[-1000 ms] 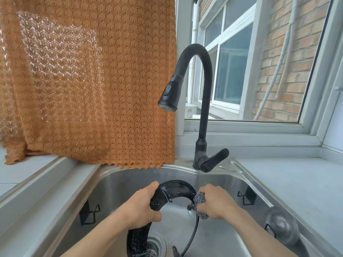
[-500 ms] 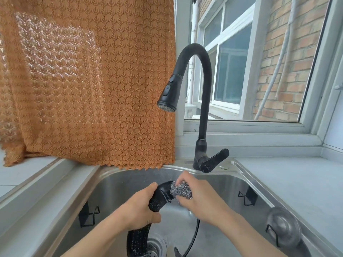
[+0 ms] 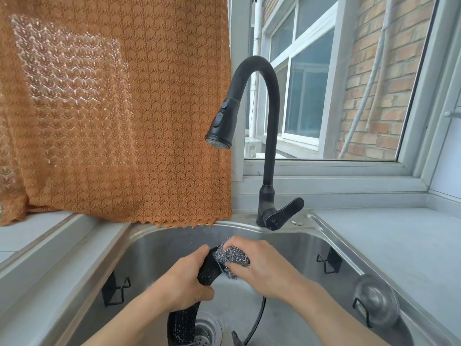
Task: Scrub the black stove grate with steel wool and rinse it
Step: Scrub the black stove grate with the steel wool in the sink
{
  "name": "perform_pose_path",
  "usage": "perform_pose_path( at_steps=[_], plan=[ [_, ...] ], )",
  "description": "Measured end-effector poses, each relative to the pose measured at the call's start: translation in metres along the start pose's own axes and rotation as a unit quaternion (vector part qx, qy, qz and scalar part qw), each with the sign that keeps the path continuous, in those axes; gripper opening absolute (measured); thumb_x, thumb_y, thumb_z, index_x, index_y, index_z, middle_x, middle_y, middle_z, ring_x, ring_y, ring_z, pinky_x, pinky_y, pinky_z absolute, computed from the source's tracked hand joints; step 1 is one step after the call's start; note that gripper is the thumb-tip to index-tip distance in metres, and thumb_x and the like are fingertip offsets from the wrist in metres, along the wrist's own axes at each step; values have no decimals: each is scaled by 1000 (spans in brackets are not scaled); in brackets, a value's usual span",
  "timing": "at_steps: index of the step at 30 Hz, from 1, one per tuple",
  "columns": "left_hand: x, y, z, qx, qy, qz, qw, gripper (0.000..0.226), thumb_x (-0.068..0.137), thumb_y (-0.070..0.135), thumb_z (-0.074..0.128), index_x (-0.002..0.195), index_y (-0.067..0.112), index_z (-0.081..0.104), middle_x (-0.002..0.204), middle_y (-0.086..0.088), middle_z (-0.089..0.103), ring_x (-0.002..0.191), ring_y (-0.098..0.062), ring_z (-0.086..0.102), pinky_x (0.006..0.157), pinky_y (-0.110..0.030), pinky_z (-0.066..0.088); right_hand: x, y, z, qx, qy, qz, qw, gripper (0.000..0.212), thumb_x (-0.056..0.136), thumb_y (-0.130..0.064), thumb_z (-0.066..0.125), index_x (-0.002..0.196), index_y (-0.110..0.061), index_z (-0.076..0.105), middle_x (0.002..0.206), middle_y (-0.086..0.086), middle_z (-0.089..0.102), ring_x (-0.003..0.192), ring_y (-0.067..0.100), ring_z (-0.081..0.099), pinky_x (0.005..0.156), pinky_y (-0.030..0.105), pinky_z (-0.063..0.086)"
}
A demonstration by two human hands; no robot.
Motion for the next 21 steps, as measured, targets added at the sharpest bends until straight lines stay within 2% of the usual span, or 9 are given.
perform_pose_path(
  at_steps=[2, 5, 8, 9, 11, 13, 15, 18, 21],
  plan=[
    [-1, -4, -3, -1, 0, -10, 1000, 55, 75, 17, 77, 120, 16, 46, 101, -5, 62, 81, -17, 53, 76, -34, 50, 0, 0, -1, 8, -23, -5, 1000, 22, 95, -31, 63, 115, -37, 58, 89, -8, 74, 79, 9, 65, 82, 35, 54],
    [-1, -5, -5, -17, -3, -3, 1000, 49, 74, 18, 77, 113, 21, 49, 94, 0, 59, 77, -15, 53, 72, -32, 48, -1, 1, -5, 11, -29, 5, 999, 22, 88, -29, 65, 110, -34, 64, 80, -12, 70, 69, 6, 60, 75, 33, 53],
    [-2, -1, -4, -8, 3, -7, 1000, 49, 77, 15, 77, 96, 42, 41, 112, -3, 62, 101, -23, 62, 93, -38, 52, -2, 4, -7, 25, 17, 21, 999, 26, 84, -35, 62, 109, -37, 63, 79, -9, 72, 66, 7, 61, 72, 33, 53],
    [-3, 1, -4, -6, 6, -6, 1000, 51, 77, 14, 77, 92, 43, 37, 113, -2, 61, 102, -23, 61, 95, -38, 51, -2, 4, -7, 27, 35, 22, 999, 27, 85, -37, 62, 111, -38, 61, 79, -7, 72, 66, 8, 60, 71, 34, 53],
    [-1, 2, -1, -4, 5, 9, 1000, 44, 75, 15, 76, 95, 36, 43, 96, 5, 58, 83, -15, 55, 79, -33, 50, -2, 2, -5, 34, 44, 16, 998, 26, 88, -35, 63, 114, -38, 60, 81, -7, 71, 66, 7, 58, 73, 33, 52],
    [-1, 2, -2, 3, -1, 16, 1000, 41, 75, 14, 76, 100, 26, 46, 83, 9, 53, 70, -10, 49, 65, -28, 42, -1, -2, -2, 45, 30, 9, 998, 26, 89, -29, 63, 113, -37, 62, 82, -9, 71, 68, 4, 59, 75, 31, 52],
    [-2, 1, -4, 12, -2, 14, 1000, 42, 76, 15, 76, 102, 26, 44, 83, 9, 52, 70, -10, 48, 64, -27, 41, -1, -6, -2, 51, 3, 11, 999, 25, 88, -25, 63, 110, -36, 63, 80, -10, 73, 64, 3, 57, 71, 29, 51],
    [-3, -2, -6, 10, -6, -9, 1000, 49, 80, 15, 76, 114, 22, 43, 95, 5, 56, 81, -15, 54, 71, -28, 46, -4, -6, -5, 27, -50, 19, 998, 24, 83, -26, 63, 105, -33, 67, 67, -18, 67, 54, 3, 50, 60, 29, 46],
    [-1, -6, -7, 9, -3, -26, 1000, 44, 79, 15, 76, 109, 25, 44, 87, 6, 51, 72, -13, 49, 63, -27, 41, -9, -6, -6, -9, -63, 34, 997, 29, 76, -31, 63, 104, -34, 65, 60, -24, 61, 52, 1, 48, 60, 28, 44]
  ],
)
Point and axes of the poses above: each hand's wrist, its own x-axis towards the middle knuckle, its own z-axis out of the palm, y = z × x, the point moved 3 cm from there along x, towards the middle knuckle
